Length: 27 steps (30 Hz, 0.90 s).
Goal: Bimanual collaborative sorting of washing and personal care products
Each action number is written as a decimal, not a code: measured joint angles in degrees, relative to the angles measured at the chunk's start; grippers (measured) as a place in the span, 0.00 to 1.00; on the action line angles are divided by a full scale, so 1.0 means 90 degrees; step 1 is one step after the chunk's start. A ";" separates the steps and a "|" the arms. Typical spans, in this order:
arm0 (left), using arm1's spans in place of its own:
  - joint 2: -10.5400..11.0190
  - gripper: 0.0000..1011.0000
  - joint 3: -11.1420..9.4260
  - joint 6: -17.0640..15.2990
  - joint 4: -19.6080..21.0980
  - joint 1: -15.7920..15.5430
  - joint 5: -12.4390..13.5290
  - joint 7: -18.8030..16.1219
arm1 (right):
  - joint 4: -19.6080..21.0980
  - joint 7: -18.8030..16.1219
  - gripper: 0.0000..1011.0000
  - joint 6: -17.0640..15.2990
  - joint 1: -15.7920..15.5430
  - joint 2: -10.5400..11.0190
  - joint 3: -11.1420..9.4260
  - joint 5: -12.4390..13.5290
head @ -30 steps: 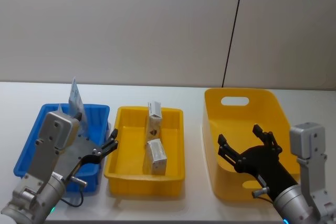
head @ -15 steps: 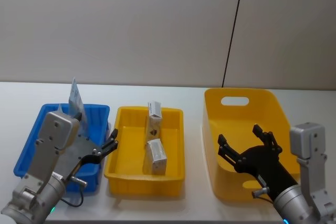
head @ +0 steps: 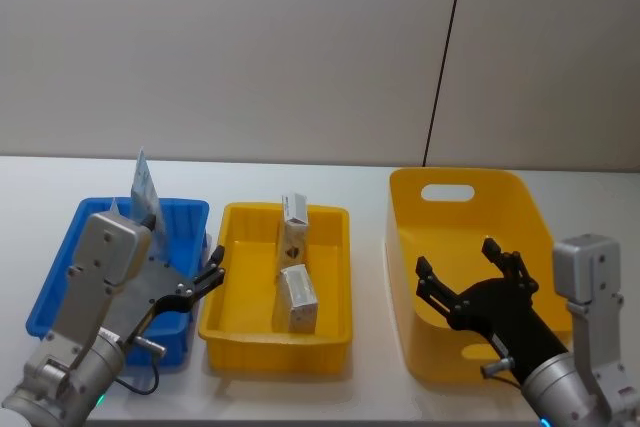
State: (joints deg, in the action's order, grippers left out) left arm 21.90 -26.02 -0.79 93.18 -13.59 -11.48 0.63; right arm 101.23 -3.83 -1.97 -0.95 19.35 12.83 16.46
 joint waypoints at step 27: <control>0.0000 0.99 0.0000 0.0000 0.0000 0.0000 0.0000 0.0000 | -0.0591 0.0046 0.99 -0.1302 0.1324 -0.0344 0.0282 -0.0293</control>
State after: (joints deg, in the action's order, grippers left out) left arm 21.90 -26.02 -0.80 93.18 -13.59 -11.48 0.63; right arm 95.91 -3.42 -13.69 10.97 16.26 15.37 13.82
